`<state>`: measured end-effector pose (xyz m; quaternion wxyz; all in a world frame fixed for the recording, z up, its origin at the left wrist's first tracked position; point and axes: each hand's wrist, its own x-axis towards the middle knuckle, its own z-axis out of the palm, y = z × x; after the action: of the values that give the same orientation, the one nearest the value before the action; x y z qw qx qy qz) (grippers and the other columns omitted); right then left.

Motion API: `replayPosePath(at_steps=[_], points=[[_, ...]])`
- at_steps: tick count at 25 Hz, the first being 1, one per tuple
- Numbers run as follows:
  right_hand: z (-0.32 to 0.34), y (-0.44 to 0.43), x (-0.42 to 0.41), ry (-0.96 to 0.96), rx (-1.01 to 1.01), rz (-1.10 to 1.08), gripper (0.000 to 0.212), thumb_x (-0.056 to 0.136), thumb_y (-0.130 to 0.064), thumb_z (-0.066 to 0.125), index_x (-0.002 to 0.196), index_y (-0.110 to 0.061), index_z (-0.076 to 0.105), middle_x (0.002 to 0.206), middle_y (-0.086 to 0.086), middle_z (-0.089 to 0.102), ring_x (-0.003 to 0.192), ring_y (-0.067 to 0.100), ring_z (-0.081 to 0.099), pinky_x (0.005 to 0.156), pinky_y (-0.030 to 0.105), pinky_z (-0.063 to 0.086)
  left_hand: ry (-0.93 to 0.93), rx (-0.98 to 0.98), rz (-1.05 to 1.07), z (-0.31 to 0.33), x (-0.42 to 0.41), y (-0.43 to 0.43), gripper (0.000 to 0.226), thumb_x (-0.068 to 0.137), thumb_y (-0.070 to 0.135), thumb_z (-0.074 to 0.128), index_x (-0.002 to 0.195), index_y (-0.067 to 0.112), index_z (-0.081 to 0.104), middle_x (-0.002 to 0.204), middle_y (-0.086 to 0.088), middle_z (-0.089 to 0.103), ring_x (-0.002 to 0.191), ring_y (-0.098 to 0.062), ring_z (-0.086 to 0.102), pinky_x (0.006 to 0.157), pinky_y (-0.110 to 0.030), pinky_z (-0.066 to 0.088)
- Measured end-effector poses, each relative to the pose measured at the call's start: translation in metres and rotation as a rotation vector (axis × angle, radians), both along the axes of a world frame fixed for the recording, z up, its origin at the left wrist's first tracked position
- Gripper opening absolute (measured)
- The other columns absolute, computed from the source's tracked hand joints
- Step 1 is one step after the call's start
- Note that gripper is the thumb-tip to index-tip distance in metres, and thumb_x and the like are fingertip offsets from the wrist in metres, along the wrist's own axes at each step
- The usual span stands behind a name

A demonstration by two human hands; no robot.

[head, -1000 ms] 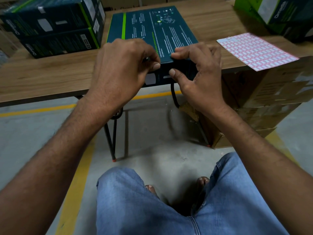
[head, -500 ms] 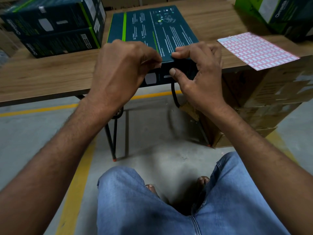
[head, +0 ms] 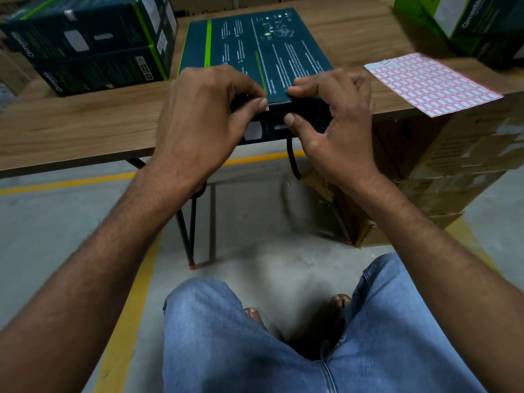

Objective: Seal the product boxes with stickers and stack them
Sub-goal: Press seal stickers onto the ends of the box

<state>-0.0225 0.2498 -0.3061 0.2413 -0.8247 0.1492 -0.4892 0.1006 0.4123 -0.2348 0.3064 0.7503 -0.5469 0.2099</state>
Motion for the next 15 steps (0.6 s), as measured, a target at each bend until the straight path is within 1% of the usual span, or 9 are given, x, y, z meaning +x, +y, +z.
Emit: replayPosePath(at_steps=[2,5,7,11,13,15], points=[[0.0002,0.0,0.0003,-0.005,0.0,0.002,0.032,0.083,-0.033,0.077,0.113,-0.025,0.071,0.12,-0.016,0.064,0.118,0.016,0.046,0.09,0.037,0.034,0.013,0.031,0.001,0.0013,0.0036,0.0001,0.021,0.098,0.038,0.071,0.108,0.022,0.08,0.109,0.004,0.075,0.1,-0.01,0.069,0.088,-0.038,0.058],[-0.0003,0.0006,0.0003,-0.012,0.003,0.0,0.032,0.083,-0.033,0.077,0.113,-0.024,0.071,0.12,-0.015,0.065,0.118,0.014,0.045,0.091,0.036,0.034,-0.033,0.075,0.023,0.0035,0.0039,0.0006,0.023,0.1,0.043,0.066,0.111,0.027,0.078,0.11,0.005,0.076,0.099,-0.014,0.07,0.082,-0.044,0.06],[-0.0006,0.0007,0.0001,-0.02,-0.001,0.001,0.032,0.083,-0.033,0.077,0.113,-0.024,0.072,0.12,-0.015,0.065,0.118,0.016,0.047,0.093,0.039,0.036,-0.061,0.095,0.05,0.0055,0.0018,-0.0005,0.023,0.101,0.045,0.064,0.112,0.029,0.077,0.11,0.005,0.077,0.098,-0.014,0.071,0.08,-0.044,0.061],[-0.0005,0.0005,0.0005,-0.029,-0.008,0.005,0.031,0.083,-0.032,0.077,0.112,-0.023,0.072,0.12,-0.015,0.065,0.118,0.021,0.051,0.094,0.043,0.039,-0.072,0.102,0.081,0.0104,-0.002,-0.0019,0.023,0.099,0.046,0.068,0.111,0.03,0.079,0.105,0.006,0.078,0.093,-0.008,0.069,0.081,-0.038,0.06],[-0.0011,-0.0004,0.0006,-0.025,-0.013,0.004,0.031,0.083,-0.032,0.077,0.112,-0.023,0.072,0.12,-0.014,0.066,0.119,0.022,0.052,0.094,0.045,0.04,-0.076,0.086,0.083,0.0078,-0.0036,-0.0016,0.023,0.099,0.045,0.069,0.111,0.028,0.078,0.106,0.005,0.078,0.095,-0.009,0.071,0.082,-0.04,0.061],[-0.0013,-0.001,0.0006,-0.013,-0.014,0.003,0.032,0.084,-0.033,0.077,0.113,-0.024,0.071,0.121,-0.013,0.066,0.119,0.022,0.052,0.094,0.044,0.04,-0.122,0.043,0.085,0.0004,-0.0055,-0.0011,0.024,0.1,0.043,0.067,0.114,0.026,0.075,0.109,0.006,0.077,0.099,-0.012,0.072,0.082,-0.043,0.061]])
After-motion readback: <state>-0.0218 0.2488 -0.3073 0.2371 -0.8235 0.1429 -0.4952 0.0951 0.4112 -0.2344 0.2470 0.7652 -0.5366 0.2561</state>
